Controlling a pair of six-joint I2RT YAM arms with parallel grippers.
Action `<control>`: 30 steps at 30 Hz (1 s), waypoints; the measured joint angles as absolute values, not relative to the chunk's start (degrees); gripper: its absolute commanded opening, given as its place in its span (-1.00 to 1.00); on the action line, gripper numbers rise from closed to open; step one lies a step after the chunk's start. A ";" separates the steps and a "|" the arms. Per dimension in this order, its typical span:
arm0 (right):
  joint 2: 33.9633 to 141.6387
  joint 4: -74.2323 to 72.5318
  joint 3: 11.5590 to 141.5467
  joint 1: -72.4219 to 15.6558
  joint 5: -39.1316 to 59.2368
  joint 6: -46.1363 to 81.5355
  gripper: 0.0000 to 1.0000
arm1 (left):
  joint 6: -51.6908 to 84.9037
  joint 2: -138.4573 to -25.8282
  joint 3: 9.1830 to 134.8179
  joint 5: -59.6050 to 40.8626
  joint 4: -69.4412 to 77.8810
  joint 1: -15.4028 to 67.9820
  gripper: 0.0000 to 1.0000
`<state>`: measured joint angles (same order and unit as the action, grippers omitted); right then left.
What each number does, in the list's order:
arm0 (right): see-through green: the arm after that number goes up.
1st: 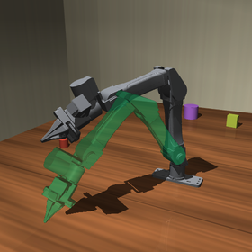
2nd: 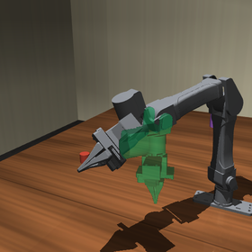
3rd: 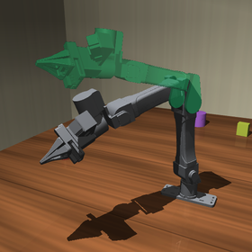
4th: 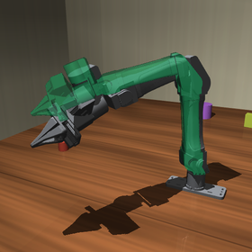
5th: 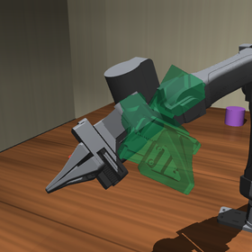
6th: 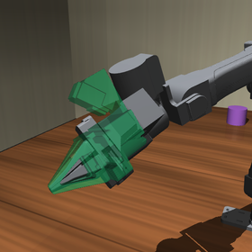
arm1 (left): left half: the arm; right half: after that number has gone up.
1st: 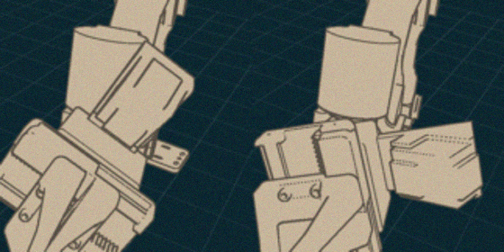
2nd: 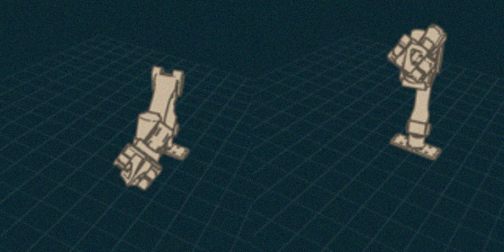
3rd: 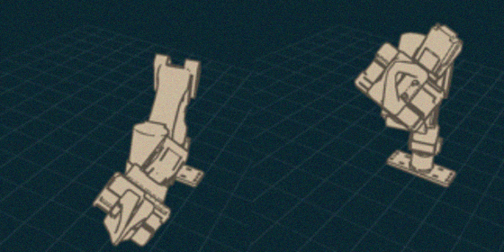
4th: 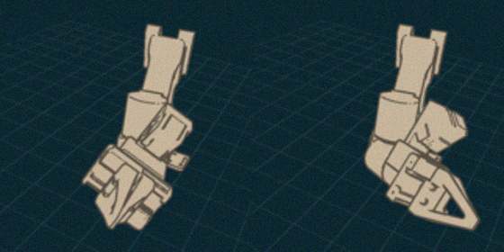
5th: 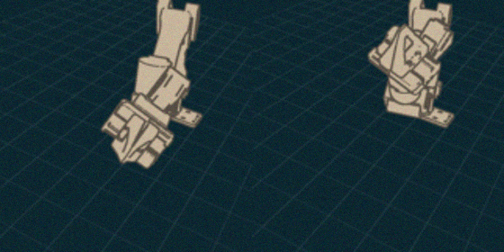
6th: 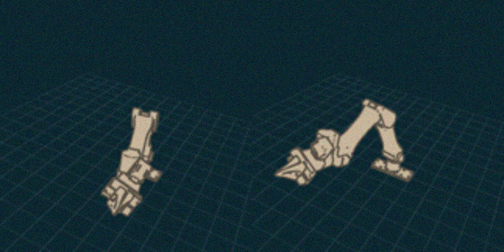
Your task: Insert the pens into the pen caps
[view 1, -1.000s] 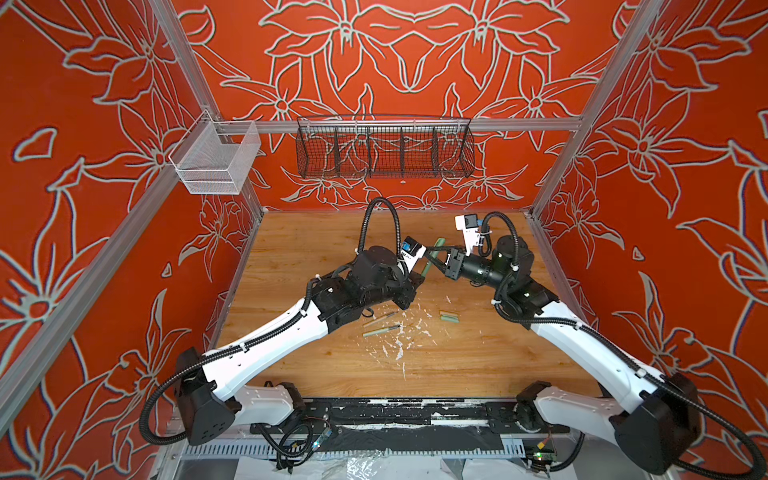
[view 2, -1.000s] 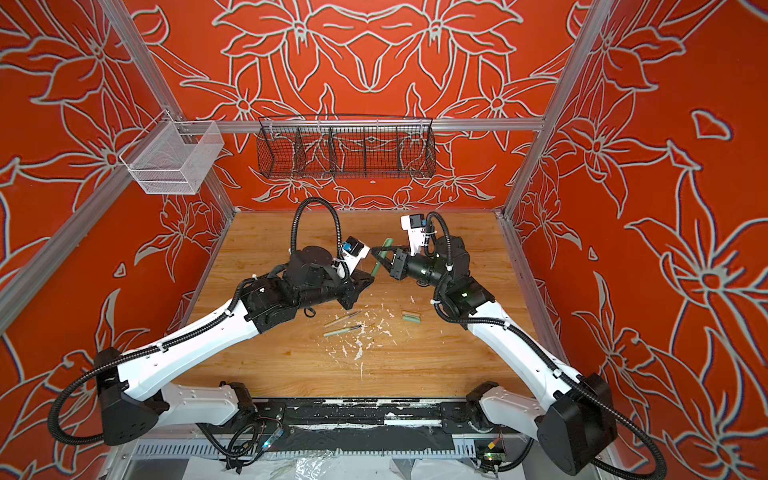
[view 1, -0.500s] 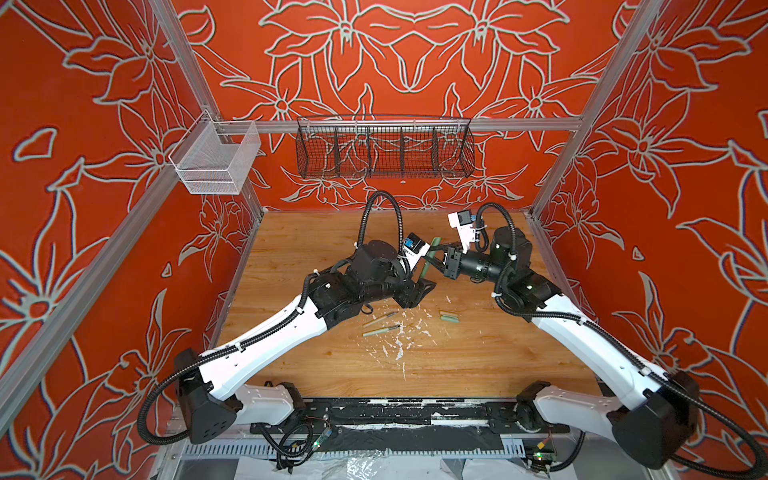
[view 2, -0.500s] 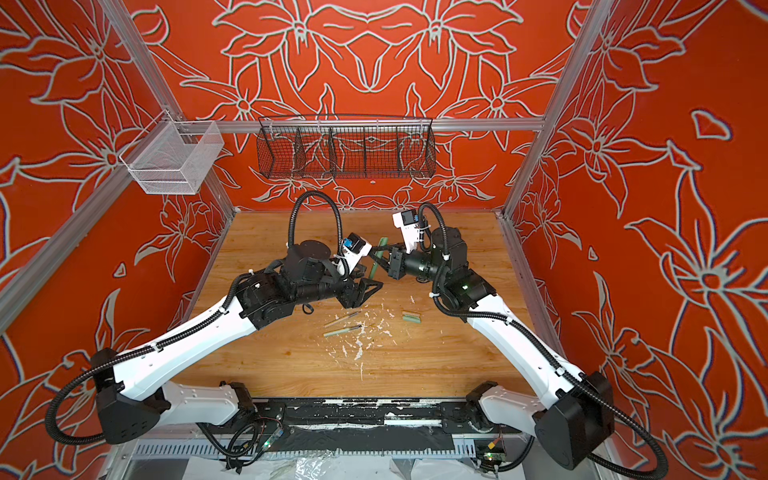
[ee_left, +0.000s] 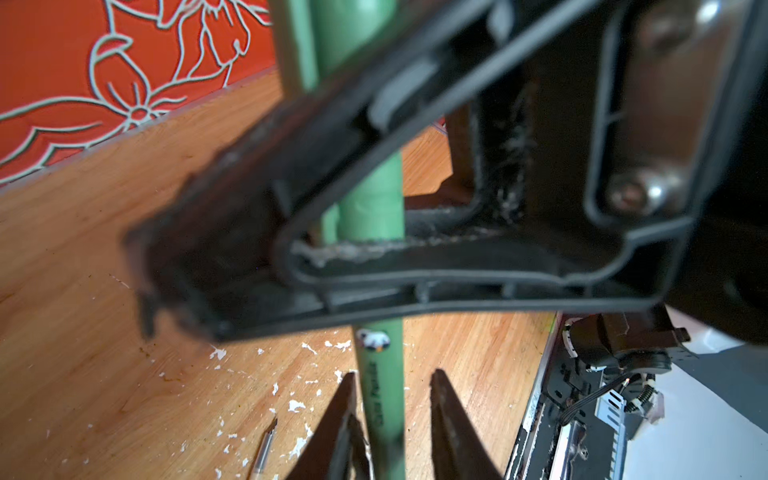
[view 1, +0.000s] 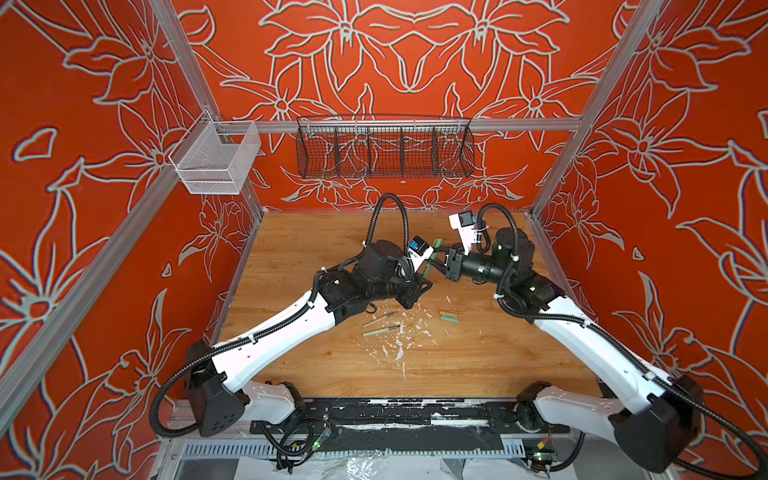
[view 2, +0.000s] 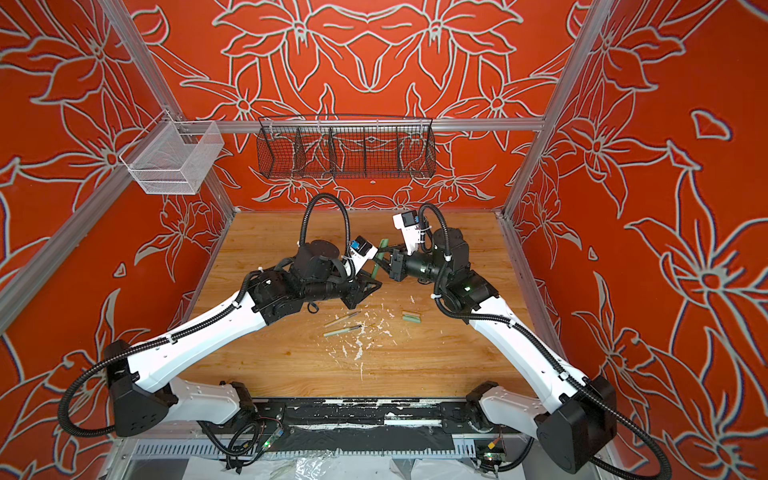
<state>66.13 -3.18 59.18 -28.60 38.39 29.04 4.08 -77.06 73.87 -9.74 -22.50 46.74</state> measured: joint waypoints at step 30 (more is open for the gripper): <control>62.00 2.81 57.87 -28.53 33.30 25.87 0.03 | 5.61 -78.65 73.87 -11.68 -21.87 43.88 -1.00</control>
<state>62.00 2.81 57.87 -28.53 33.30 25.87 5.61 -78.65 73.87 -11.68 -21.87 43.88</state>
